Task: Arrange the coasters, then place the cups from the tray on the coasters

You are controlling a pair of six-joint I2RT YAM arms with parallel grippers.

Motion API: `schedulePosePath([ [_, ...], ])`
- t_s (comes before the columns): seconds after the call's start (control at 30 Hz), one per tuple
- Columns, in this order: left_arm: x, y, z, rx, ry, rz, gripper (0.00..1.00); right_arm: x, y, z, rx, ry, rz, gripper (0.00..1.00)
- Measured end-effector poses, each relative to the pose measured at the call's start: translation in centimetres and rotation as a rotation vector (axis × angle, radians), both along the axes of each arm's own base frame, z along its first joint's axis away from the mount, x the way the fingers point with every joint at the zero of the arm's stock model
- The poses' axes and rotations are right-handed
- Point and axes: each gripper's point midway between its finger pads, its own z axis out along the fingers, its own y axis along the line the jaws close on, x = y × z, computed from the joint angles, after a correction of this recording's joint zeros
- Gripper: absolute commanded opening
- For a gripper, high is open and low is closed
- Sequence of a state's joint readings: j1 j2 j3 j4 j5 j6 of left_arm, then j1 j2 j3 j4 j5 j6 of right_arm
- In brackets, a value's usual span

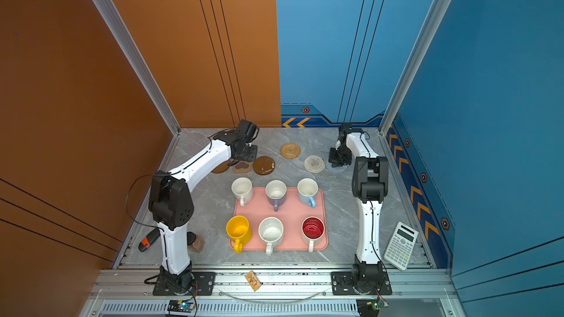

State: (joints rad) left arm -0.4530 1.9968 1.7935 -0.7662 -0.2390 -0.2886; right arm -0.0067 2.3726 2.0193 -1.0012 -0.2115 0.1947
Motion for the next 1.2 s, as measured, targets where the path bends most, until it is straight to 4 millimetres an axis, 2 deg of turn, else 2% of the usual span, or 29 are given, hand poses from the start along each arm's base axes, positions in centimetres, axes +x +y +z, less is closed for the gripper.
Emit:
schedulePosePath([
  [0.3, 0.0, 0.0, 0.2, -0.005, -0.004, 0.007, 0.31, 0.0, 0.1, 0.0, 0.000, -0.002, 0.004, 0.06],
  [0.37, 0.0, 0.0, 0.4, -0.006, -0.007, 0.007, 0.32, 0.1, 0.1, 0.1, 0.000, -0.007, 0.000, 0.09],
  [0.53, -0.2, 0.2, 1.3, -0.012, -0.025, 0.010, 0.31, 1.7, 0.8, 0.7, 0.002, -0.072, -0.014, 0.12],
  [0.63, -0.3, 0.3, 2.1, -0.018, -0.040, 0.013, 0.32, 2.8, 2.1, 1.6, 0.007, -0.120, -0.004, 0.14],
  [0.8, -0.5, 0.5, 3.3, -0.029, -0.064, 0.014, 0.32, 5.2, 7.3, 5.3, 0.030, -0.243, 0.070, 0.15],
  [0.87, -0.8, 0.6, 3.6, -0.033, -0.072, 0.015, 0.32, 6.1, 10.3, 7.1, 0.056, -0.302, 0.111, 0.16],
  [0.97, -1.4, 0.9, 4.0, -0.038, -0.077, 0.018, 0.32, 7.4, 14.1, 8.5, 0.102, -0.364, 0.154, 0.16],
  [1.1, -2.1, 1.3, 4.4, -0.046, -0.087, 0.023, 0.32, 8.3, 17.5, 7.3, 0.151, -0.376, 0.182, 0.16],
  [1.2, -2.6, 1.6, 4.8, -0.054, -0.100, 0.026, 0.32, 8.4, 18.8, 4.5, 0.183, -0.336, 0.171, 0.16],
])
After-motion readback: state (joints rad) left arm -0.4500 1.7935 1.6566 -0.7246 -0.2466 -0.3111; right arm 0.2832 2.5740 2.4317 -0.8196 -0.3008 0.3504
